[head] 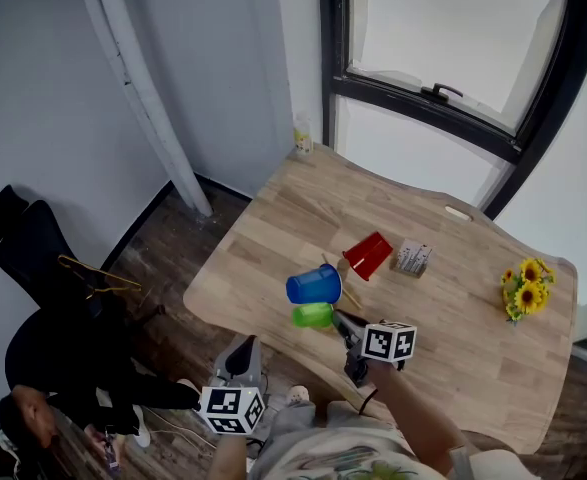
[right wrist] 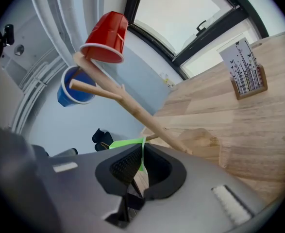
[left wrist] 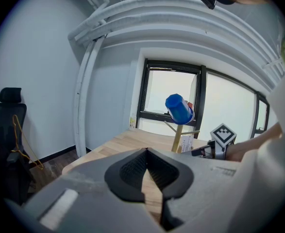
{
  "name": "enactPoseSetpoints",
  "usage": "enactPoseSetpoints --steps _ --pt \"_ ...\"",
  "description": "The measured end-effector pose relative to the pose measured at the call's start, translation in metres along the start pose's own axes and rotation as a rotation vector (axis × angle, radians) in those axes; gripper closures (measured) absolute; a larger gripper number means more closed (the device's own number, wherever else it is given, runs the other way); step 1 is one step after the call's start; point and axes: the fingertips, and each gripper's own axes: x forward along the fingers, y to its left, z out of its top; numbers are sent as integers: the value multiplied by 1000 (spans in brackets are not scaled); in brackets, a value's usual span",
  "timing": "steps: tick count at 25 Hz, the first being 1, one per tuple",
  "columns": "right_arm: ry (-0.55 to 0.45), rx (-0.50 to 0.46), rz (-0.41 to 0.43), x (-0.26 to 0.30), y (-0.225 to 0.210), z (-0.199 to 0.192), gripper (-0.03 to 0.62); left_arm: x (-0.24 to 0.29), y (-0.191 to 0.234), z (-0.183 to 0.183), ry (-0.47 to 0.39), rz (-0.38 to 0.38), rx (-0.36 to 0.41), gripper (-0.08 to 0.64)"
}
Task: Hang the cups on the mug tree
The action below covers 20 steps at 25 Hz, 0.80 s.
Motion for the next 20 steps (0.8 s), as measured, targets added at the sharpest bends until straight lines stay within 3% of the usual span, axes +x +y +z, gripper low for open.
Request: enactPoseSetpoints --steps 12,15,20 --pt "68 -135 -142 -1 -29 -4 570 2 -8 -4 13 -1 1 555" --pt "109 -213 -167 -5 -29 -10 528 4 -11 -5 16 -10 1 555" --pt "114 -386 -197 -19 -18 -8 523 12 -20 -4 19 -42 5 555"
